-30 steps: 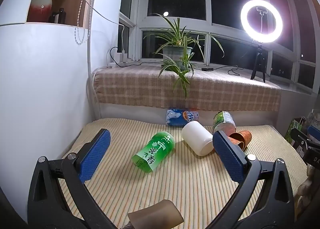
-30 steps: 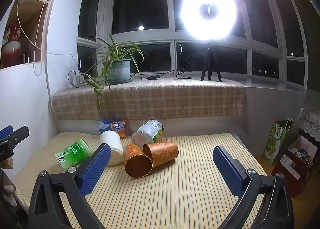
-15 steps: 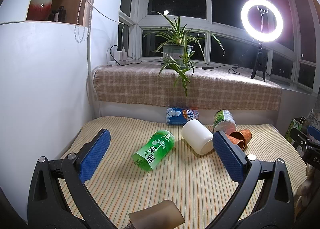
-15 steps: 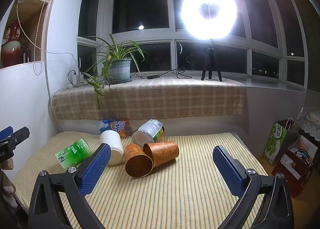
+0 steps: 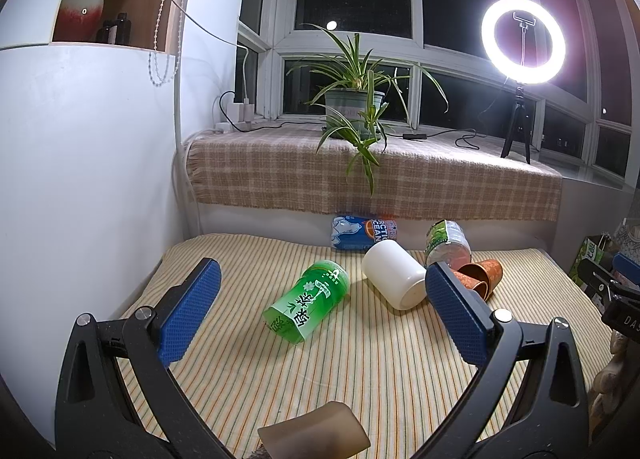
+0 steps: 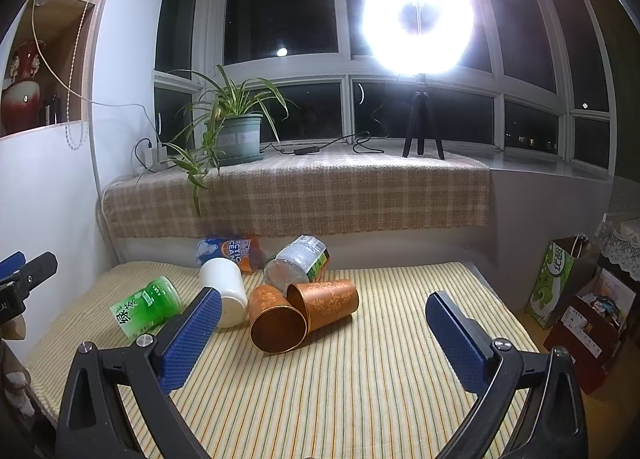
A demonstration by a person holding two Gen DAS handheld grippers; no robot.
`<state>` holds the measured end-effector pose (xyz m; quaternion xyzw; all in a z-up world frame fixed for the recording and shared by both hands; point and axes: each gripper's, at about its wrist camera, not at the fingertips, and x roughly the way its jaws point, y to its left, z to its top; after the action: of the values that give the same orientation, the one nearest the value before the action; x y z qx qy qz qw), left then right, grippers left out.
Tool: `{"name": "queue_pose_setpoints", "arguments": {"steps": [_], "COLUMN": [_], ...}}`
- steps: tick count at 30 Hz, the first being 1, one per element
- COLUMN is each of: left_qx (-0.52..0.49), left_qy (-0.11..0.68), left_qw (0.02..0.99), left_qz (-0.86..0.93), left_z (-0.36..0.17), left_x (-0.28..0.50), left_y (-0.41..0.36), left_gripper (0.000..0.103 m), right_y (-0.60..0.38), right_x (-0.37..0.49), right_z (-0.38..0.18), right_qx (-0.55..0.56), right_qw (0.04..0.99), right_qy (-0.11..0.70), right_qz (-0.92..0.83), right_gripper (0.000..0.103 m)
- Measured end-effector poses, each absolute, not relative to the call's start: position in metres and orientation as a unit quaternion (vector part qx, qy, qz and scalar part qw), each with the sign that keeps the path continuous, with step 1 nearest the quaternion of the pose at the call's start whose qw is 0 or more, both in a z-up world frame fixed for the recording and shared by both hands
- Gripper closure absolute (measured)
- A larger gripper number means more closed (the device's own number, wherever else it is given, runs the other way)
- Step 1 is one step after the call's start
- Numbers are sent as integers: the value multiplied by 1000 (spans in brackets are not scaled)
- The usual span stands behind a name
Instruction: Flip cup upright
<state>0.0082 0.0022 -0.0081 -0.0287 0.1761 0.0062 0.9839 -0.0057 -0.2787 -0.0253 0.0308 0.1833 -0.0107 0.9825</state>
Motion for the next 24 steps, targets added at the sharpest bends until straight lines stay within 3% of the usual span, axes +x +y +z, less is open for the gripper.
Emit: {"name": "queue_pose_setpoints", "arguments": {"steps": [24], "left_qx": [-27], "left_qy": [176], "left_qw": [984], "left_qz": [5], "left_z": [-9], "left_x": [8], "left_y": [1], "left_gripper": [0], "right_y": [-280], "right_x": [-5], "right_z": [-29], "right_qx": [33], "right_qw": [982], "right_qy": [186], "right_qz": [-11], "right_gripper": [0]}}
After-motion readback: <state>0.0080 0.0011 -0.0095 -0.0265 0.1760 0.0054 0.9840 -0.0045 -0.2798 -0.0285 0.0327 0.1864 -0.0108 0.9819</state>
